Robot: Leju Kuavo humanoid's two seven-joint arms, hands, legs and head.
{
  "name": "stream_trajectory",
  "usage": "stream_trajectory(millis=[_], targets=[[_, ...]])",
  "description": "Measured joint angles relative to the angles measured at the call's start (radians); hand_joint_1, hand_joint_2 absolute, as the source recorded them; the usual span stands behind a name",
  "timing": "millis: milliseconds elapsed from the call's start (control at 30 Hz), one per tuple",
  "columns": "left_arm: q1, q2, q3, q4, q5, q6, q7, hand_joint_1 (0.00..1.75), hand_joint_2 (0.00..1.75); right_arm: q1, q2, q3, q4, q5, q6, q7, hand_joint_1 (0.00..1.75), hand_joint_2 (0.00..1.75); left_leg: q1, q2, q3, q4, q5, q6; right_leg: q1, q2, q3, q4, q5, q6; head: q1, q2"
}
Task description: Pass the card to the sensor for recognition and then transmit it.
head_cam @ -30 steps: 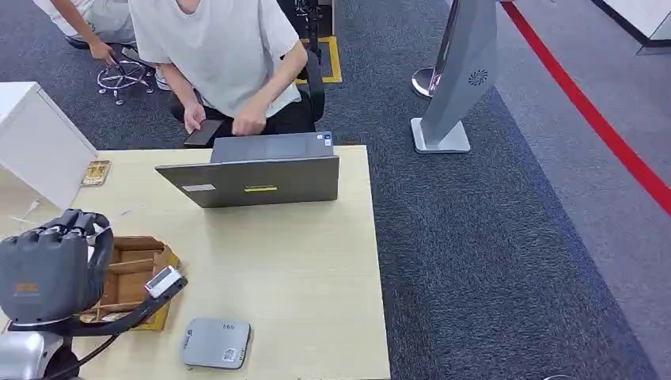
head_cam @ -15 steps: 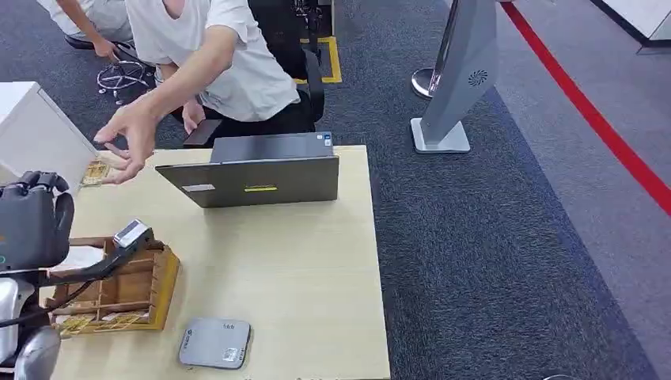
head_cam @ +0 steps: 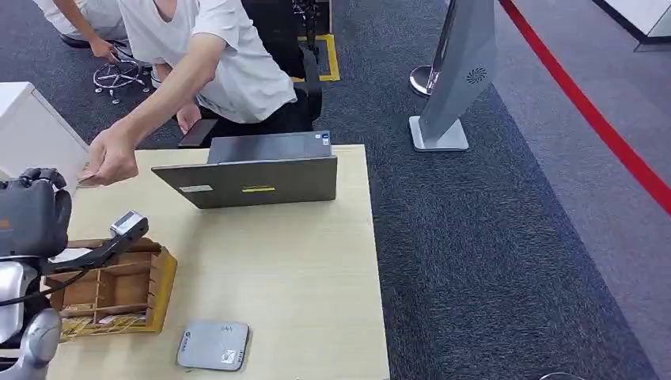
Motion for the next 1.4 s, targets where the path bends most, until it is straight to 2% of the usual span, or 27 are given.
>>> stream_trajectory(millis=[300, 467, 500, 833, 1067, 1400], targets=[[-0.007, -0.002, 0.001, 0.014, 0.0, -0.001, 0.0, 1.75, 1.75, -0.002, 0.0, -0.006, 0.011, -0.001, 0.002, -0.007, 0.0, 1.75, 0.0, 0.004, -0.001, 0.0, -0.002, -0.001, 0.0, 0.003, -0.002, 0.0, 0.0, 0.0, 0.0, 0.0], [-0.01, -0.005, 0.001, 0.011, 0.0, -0.027, 0.001, 1.75, 1.75, 0.007, 0.0, -0.005, -0.006, -0.018, 0.01, 0.008, 0.0, 1.75, 0.0, 0.007, -0.001, 0.0, -0.002, -0.001, 0.0, 0.006, -0.003, 0.0, 0.0, 0.0, 0.0, 0.0], [-0.01, -0.006, 0.001, 0.011, 0.0, -0.027, 0.001, 0.0, 1.75, 0.006, 0.0, -0.005, -0.006, -0.018, 0.01, 0.008, 0.0, 1.75, 0.0, 0.007, -0.001, 0.0, -0.002, -0.001, 0.0, 0.007, -0.003, 0.0, 0.0, 0.0, 0.0, 0.0], [0.013, -0.011, 0.003, -0.005, 0.012, -0.032, -0.014, 0.0, 1.75, -0.007, 0.0, -0.012, 0.002, -0.001, 0.016, 0.0, 0.0, 1.75, 0.0, 0.003, -0.001, 0.0, -0.002, -0.001, 0.0, 0.003, -0.001, 0.0, -0.001, 0.0, 0.0, 0.0], [0.094, -0.015, 0.0, -0.114, -0.005, -0.054, -0.018, 0.0, 1.75, -0.018, 0.0, -0.036, 0.002, 0.054, 0.045, -0.023, 0.0, 1.75, 0.0, 0.003, 0.0, 0.0, -0.002, 0.0, 0.0, 0.002, 0.0, 0.0, -0.001, 0.001, 0.0, 0.0], [0.135, -0.023, 0.002, -0.144, 0.003, -0.023, -0.034, 0.0, 1.75, -0.02, 0.0, -0.04, -0.001, 0.063, 0.047, -0.027, 0.0, 1.75, 0.0, 0.002, 0.0, 0.0, -0.002, 0.0, 0.0, 0.002, 0.0, 0.0, -0.001, 0.001, 0.0, 0.0]])
